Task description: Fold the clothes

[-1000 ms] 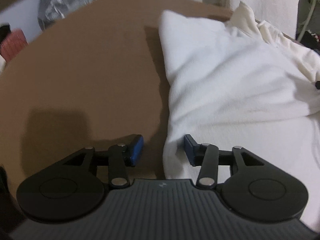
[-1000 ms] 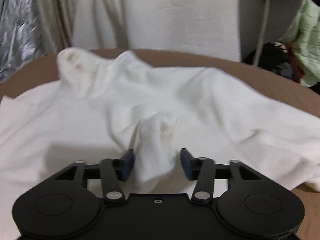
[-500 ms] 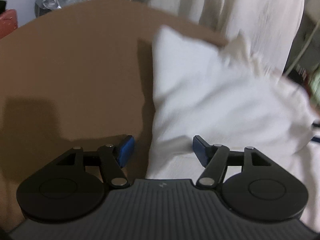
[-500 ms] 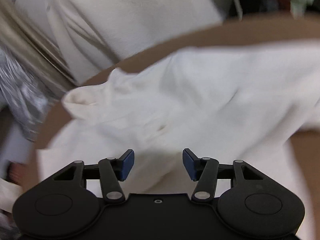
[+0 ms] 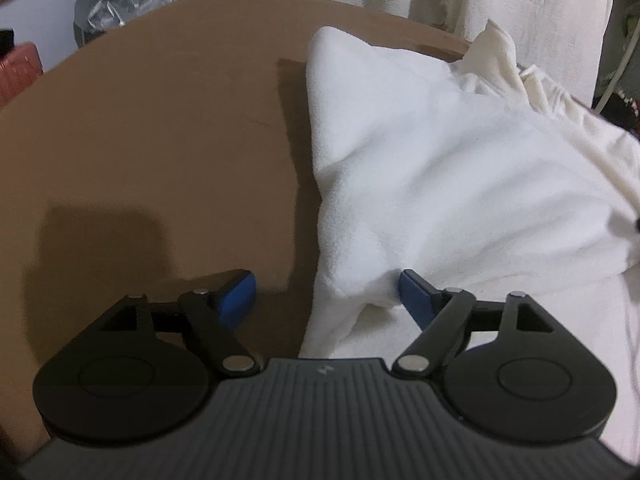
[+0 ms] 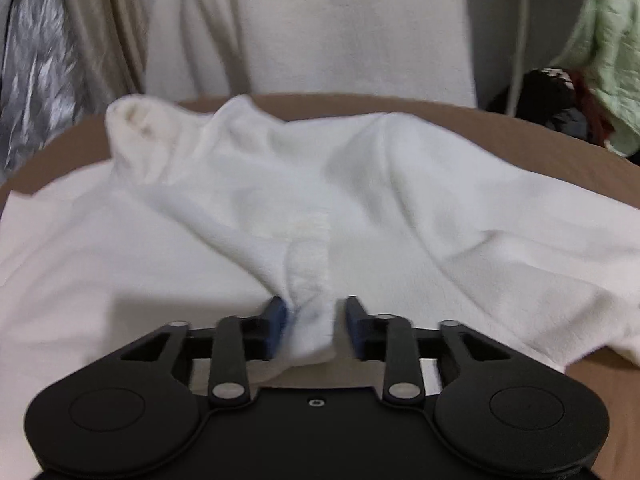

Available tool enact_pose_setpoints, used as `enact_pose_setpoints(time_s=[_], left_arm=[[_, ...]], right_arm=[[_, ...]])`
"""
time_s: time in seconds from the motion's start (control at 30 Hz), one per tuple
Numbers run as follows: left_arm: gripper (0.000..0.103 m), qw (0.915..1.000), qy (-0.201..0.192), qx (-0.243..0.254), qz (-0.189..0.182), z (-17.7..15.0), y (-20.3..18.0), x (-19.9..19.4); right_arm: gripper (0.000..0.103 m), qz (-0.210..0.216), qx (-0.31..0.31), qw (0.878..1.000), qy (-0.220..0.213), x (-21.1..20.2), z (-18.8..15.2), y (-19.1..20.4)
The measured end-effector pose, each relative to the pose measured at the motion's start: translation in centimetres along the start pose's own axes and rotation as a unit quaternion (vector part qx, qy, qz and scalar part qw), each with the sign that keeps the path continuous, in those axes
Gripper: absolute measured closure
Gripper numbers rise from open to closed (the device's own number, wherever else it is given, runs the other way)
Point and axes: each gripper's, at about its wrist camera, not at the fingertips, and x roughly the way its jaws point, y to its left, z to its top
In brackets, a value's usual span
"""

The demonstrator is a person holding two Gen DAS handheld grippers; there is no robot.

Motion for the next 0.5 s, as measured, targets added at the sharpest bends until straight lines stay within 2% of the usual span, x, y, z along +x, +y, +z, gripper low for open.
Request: enact_pose_setpoints(time_s=[0.07,0.17,0.27,0.37,0.5], left_arm=[[0.020,1.0000,-0.006,0.002,0.004,0.1,-0.2,-0.4],[0.020,0.9986,-0.047,0.003,-0.023,0.3,-0.4,-2.9],[0.020,0.9958,-0.079,0.008,-0.046,0.1,-1.0,-5.2],[0.020,0.9936,-0.084,0.024,-0.071,-1.0,-2.4,-6.2],[0.020,0.9897,-0.086,0.069,-0.092,-2.3,-5.8,-7.0]], right_arm=[[0.052,0.000,0.037,0.999,-0.003,-1.0,-0.1,-0.8],[0.051,0.010,0.061,0.998,-0.017,-2.7,-0.2,-2.1],[0.049,-0.008,0.070,0.997,-0.039,-4.9,0.2,-3.5],[0.049,-0.001,0.097,0.994,-0.050,-6.2,0.1,-6.2],[0.048,0.002,0.141,0.989,-0.047,-7.3,-1.5,-9.8]])
